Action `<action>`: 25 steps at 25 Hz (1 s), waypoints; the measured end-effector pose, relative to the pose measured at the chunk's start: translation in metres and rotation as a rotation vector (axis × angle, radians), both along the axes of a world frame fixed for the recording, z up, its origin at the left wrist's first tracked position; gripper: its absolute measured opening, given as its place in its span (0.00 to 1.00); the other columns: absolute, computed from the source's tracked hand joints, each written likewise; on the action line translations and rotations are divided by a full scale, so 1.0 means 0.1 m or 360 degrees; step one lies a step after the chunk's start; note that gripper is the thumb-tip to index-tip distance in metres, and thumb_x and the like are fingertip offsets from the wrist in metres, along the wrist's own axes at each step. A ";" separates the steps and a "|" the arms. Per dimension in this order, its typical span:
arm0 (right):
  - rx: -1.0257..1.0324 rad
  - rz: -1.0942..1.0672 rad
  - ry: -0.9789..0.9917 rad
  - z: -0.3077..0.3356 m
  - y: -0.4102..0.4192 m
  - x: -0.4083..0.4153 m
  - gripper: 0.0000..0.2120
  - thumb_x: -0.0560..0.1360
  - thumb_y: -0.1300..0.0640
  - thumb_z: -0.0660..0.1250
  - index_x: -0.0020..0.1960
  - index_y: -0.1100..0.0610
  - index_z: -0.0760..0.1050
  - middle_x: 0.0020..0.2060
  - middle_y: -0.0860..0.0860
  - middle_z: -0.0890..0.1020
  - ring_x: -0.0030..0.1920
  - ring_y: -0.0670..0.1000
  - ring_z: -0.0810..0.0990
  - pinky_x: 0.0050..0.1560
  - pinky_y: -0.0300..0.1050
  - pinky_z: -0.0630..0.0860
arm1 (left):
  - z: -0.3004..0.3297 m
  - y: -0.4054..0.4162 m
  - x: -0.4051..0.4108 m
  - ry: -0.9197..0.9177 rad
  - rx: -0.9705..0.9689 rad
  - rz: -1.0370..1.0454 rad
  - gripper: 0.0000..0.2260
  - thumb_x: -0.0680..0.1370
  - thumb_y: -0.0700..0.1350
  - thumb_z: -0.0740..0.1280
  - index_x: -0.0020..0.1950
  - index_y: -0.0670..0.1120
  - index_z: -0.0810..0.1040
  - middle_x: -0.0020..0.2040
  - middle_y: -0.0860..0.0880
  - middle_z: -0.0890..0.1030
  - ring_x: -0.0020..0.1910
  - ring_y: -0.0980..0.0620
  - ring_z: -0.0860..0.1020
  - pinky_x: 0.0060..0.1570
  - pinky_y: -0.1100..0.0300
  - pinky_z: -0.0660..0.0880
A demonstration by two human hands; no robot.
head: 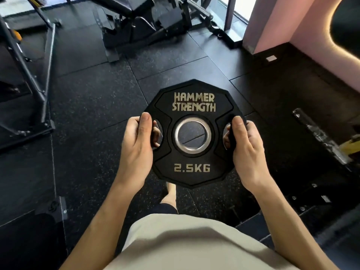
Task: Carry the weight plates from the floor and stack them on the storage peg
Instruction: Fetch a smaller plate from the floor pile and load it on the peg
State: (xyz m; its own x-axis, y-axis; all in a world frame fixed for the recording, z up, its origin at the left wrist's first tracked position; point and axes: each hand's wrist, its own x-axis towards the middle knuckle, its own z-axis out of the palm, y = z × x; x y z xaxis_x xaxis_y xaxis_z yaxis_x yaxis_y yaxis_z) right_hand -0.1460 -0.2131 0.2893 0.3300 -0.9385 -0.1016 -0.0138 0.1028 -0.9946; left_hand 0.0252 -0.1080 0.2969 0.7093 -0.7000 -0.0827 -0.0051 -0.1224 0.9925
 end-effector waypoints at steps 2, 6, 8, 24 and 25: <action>-0.0008 -0.0097 0.0023 -0.02 -0.48 0.28 0.17 0.78 0.44 0.58 0.48 0.59 0.68 0.31 0.45 0.73 0.30 0.39 0.71 0.32 0.32 0.70 | -0.02 -0.59 0.33 -0.0013 -0.0027 -0.0102 0.16 0.81 0.59 0.56 0.46 0.49 0.73 0.35 0.60 0.76 0.37 0.61 0.74 0.39 0.66 0.74; 0.0014 -0.0329 0.0067 0.03 -1.33 0.74 0.20 0.74 0.38 0.58 0.47 0.56 0.69 0.29 0.43 0.75 0.31 0.40 0.72 0.34 0.35 0.71 | 0.05 -1.73 0.93 -0.0012 -0.0045 -0.0371 0.17 0.79 0.60 0.56 0.48 0.47 0.72 0.36 0.58 0.75 0.37 0.60 0.74 0.38 0.66 0.73; 0.0013 -0.0430 0.0100 0.04 -1.74 0.89 0.20 0.75 0.37 0.58 0.47 0.55 0.70 0.29 0.44 0.75 0.32 0.41 0.73 0.35 0.35 0.71 | 0.07 -2.30 1.15 -0.0003 -0.0019 -0.0505 0.16 0.79 0.59 0.56 0.47 0.47 0.72 0.37 0.56 0.75 0.36 0.60 0.73 0.38 0.64 0.73; 0.0062 -0.0959 0.0070 0.04 -5.87 0.89 0.14 0.81 0.44 0.58 0.43 0.52 0.71 0.29 0.44 0.75 0.33 0.41 0.73 0.37 0.37 0.71 | 0.07 -7.04 1.24 -0.0033 -0.0048 -0.0971 0.17 0.78 0.61 0.58 0.46 0.48 0.71 0.37 0.52 0.74 0.35 0.56 0.73 0.37 0.60 0.72; 0.0044 -0.0954 0.0068 0.05 -6.14 0.88 0.14 0.81 0.44 0.58 0.43 0.52 0.71 0.29 0.44 0.75 0.33 0.42 0.73 0.37 0.38 0.71 | 0.09 -7.32 1.22 -0.0047 -0.0059 -0.0962 0.17 0.79 0.62 0.58 0.46 0.48 0.71 0.37 0.53 0.74 0.35 0.57 0.73 0.36 0.61 0.72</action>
